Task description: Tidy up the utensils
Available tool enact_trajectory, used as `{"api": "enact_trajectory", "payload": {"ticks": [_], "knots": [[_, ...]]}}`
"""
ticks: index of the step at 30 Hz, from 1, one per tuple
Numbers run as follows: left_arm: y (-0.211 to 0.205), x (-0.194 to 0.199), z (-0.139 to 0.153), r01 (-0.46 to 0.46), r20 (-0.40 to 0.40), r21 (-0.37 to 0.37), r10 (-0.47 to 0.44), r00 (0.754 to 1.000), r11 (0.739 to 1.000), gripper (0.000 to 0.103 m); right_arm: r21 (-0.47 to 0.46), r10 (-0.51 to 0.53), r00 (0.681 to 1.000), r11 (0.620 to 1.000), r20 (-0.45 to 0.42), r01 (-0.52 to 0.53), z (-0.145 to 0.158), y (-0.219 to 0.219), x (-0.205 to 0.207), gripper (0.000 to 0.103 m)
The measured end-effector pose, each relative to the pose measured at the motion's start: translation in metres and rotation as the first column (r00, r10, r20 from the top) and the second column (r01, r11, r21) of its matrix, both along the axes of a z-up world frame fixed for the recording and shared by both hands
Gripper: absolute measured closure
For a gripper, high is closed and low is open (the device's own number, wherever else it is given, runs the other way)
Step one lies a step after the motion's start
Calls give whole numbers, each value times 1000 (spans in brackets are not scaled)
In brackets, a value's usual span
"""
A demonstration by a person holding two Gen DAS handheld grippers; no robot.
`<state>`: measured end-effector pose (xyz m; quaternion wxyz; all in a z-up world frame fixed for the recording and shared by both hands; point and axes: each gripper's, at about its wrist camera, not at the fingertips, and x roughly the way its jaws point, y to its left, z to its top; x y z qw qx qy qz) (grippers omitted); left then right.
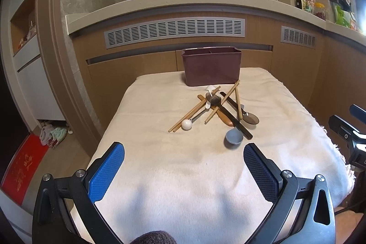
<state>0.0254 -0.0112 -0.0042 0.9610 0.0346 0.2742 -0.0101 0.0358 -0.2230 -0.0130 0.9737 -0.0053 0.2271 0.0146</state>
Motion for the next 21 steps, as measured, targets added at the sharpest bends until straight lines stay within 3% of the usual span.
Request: {"api": "enact_trajectory", "payload": {"ticks": [10, 14, 21], "knots": [[3, 64, 17, 6, 32, -4, -5, 999, 1000, 0, -63, 39, 999, 997, 35, -37, 24, 17, 59, 0], [8, 95, 23, 19, 20, -1, -19, 1000, 1000, 0, -67, 75, 997, 995, -7, -75, 25, 28, 95, 0], [35, 156, 27, -42, 26, 6, 42, 999, 999, 0, -64, 168, 975, 982, -147, -178, 2, 55, 158, 0]]}}
